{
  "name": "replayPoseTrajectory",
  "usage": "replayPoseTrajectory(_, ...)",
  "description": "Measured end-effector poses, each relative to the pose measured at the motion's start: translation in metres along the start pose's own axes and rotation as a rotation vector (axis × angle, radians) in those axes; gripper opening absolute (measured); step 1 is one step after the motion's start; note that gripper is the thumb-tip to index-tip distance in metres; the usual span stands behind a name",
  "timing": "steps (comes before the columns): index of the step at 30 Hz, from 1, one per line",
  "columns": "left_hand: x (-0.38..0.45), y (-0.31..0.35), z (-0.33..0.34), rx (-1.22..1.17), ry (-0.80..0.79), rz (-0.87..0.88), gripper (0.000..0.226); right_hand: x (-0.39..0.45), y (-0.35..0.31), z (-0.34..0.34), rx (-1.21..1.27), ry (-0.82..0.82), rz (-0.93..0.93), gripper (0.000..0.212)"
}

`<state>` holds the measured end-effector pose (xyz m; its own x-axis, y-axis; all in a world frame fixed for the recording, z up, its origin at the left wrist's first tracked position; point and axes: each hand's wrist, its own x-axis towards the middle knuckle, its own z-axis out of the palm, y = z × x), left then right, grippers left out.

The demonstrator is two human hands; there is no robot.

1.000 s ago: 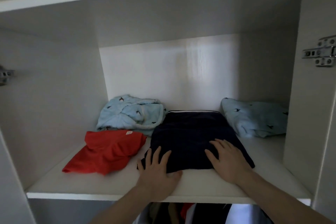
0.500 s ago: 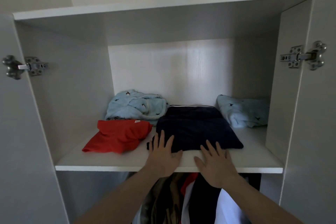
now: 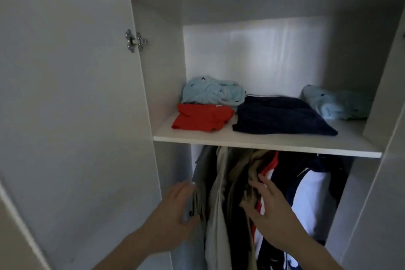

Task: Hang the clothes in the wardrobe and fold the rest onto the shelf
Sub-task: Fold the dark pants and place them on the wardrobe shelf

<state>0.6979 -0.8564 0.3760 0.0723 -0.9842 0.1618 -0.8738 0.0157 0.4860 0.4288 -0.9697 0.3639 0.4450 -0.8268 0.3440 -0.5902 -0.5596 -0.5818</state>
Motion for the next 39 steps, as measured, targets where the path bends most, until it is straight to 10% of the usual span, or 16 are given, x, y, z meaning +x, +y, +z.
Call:
replayPoseTrajectory(14,-0.244,-0.086,-0.053,-0.109,0.710,-0.236,0.085,-0.137,-0.146,0.054,0.135,-0.151,-0.093,0.054)
replayPoseTrajectory(18,-0.227,-0.095,-0.080,-0.301,0.643,-0.329,0.100,-0.150,-0.156,0.030,0.106,-0.095,-0.111,0.054)
replayPoseTrajectory(25,-0.196,-0.074,-0.096,-0.356,0.625,-0.362,0.049,-0.184,-0.150,-0.028,0.044,0.053,-0.067,0.049)
replayPoseTrajectory(39,-0.129,0.026,-0.080,-0.054,0.540,0.219,0.115,-0.241,-0.114,-0.118,0.032,0.418,0.069,0.051)
